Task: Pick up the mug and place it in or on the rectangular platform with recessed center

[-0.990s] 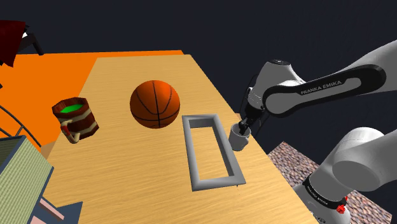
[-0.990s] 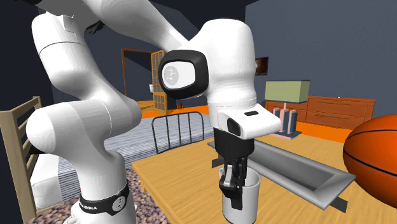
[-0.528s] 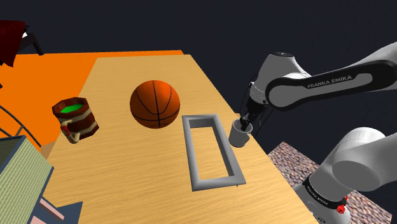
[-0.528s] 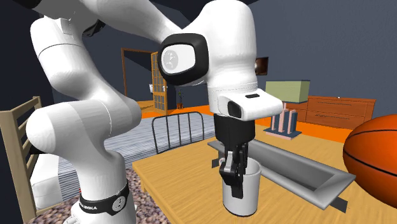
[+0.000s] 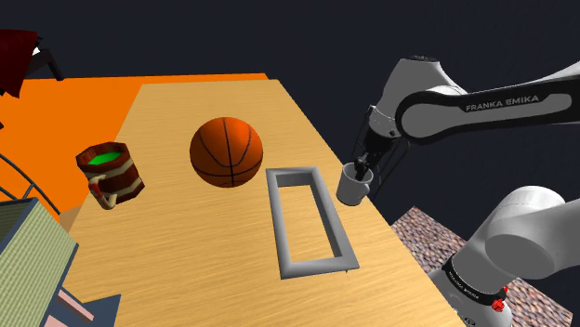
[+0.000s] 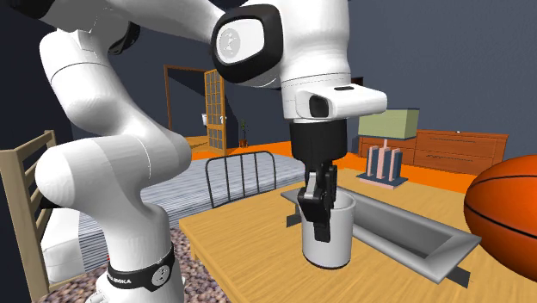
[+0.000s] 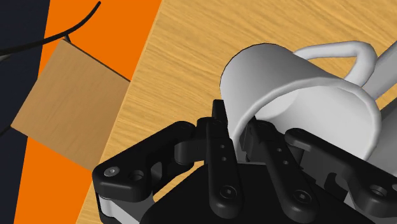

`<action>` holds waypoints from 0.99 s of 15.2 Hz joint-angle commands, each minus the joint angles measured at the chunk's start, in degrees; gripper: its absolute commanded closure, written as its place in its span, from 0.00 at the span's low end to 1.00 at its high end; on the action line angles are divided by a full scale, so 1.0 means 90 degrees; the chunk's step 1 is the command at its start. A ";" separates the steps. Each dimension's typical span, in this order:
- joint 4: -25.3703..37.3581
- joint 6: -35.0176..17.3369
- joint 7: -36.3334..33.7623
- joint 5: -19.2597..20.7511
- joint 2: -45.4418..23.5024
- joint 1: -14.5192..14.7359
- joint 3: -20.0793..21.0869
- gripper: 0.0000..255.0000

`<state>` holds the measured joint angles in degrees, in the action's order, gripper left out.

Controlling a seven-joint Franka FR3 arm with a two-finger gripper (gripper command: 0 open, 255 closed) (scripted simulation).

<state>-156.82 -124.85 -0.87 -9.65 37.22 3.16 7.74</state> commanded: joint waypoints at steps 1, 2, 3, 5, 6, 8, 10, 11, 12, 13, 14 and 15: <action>0.0115 0.0182 -0.0010 0.0020 0.0064 -0.0009 -0.0015 1.00; 0.0180 0.0283 -0.0016 0.0031 0.0101 -0.0013 -0.0022 1.00; 0.0246 0.0382 -0.0023 0.0041 0.0134 -0.0017 -0.0029 1.00; 0.0382 0.0579 -0.0036 0.0060 0.0195 -0.0025 -0.0044 1.00; 0.0452 0.0675 -0.0043 0.0070 0.0223 -0.0028 -0.0051 1.00; 0.0594 0.0866 -0.0055 0.0088 0.0271 -0.0035 -0.0065 1.00; 0.0742 0.1053 -0.0068 0.0106 0.0311 -0.0042 -0.0080 1.00; 0.0817 0.1145 -0.0074 0.0115 0.0328 -0.0046 -0.0086 1.00; 0.0893 0.1236 -0.0080 0.0123 0.0343 -0.0049 -0.0093 1.00; 0.0970 0.1326 -0.0086 0.0131 0.0356 -0.0052 -0.0100 1.00; 0.1049 0.1416 -0.0092 0.0139 0.0368 -0.0055 -0.0106 1.00; 0.1128 0.1505 -0.0098 0.0147 0.0377 -0.0059 -0.0113 1.00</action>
<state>-147.21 -112.11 -1.58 -8.32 40.36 2.59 6.69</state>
